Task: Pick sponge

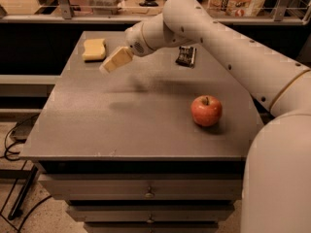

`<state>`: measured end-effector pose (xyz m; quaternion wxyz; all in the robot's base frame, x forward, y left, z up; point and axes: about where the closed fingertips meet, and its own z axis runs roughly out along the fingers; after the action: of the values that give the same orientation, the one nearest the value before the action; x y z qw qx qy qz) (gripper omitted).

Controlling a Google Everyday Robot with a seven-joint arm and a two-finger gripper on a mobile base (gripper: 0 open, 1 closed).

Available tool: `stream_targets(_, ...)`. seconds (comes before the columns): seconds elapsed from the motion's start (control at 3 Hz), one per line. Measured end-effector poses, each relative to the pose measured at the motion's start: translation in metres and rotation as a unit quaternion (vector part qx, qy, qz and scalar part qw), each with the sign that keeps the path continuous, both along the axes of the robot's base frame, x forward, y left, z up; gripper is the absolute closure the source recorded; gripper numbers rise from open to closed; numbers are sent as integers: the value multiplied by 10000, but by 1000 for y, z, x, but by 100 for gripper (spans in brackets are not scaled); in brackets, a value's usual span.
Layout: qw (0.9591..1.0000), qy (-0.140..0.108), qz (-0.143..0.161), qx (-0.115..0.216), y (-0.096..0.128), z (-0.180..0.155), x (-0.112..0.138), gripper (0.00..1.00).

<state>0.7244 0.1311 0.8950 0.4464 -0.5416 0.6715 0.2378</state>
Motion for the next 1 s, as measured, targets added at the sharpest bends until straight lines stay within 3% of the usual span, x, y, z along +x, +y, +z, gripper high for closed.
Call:
stream_targets(0.33, 9997, 7, -111, 224, 2, -1, 2, 0)
stream_targets(0.67, 9970, -69, -327, 692, 6, 0, 11, 0)
stream_targets(1.0, 9945, -108, -432, 945, 17, 2, 26, 0)
